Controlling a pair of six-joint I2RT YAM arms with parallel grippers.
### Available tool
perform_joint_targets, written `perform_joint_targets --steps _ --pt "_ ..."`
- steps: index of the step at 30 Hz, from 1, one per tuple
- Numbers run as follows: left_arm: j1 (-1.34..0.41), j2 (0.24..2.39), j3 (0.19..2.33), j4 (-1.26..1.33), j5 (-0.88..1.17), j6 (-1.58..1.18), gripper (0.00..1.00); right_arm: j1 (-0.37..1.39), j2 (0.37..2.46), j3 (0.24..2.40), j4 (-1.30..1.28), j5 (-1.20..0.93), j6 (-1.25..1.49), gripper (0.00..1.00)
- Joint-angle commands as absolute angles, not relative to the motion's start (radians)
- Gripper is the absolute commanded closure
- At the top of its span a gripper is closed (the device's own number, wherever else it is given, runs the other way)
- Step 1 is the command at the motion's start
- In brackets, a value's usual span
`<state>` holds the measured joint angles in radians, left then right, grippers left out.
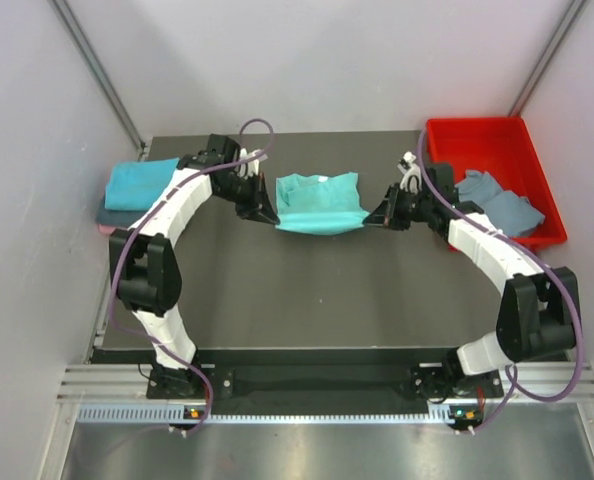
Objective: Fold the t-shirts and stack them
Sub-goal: Fold the tshirt
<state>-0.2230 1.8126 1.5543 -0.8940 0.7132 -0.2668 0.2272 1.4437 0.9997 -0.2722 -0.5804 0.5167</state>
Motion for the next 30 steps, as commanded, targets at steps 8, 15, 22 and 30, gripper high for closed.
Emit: perform_joint_targets --steps 8,15,22,30 --pt "-0.203 1.943 1.747 -0.888 0.631 -0.221 1.00 0.229 1.649 1.203 -0.163 -0.549 0.492 1.00" --pt "-0.198 2.136 1.903 -0.874 0.620 -0.218 1.00 0.229 1.834 1.380 -0.153 -0.543 0.472 1.00" --pt "-0.198 2.272 2.153 -0.836 0.586 -0.215 1.00 0.229 1.959 1.528 -0.146 -0.537 0.479 1.00" --pt "-0.198 2.359 2.243 -0.782 0.535 -0.218 1.00 0.222 2.059 1.604 -0.126 -0.525 0.482 1.00"
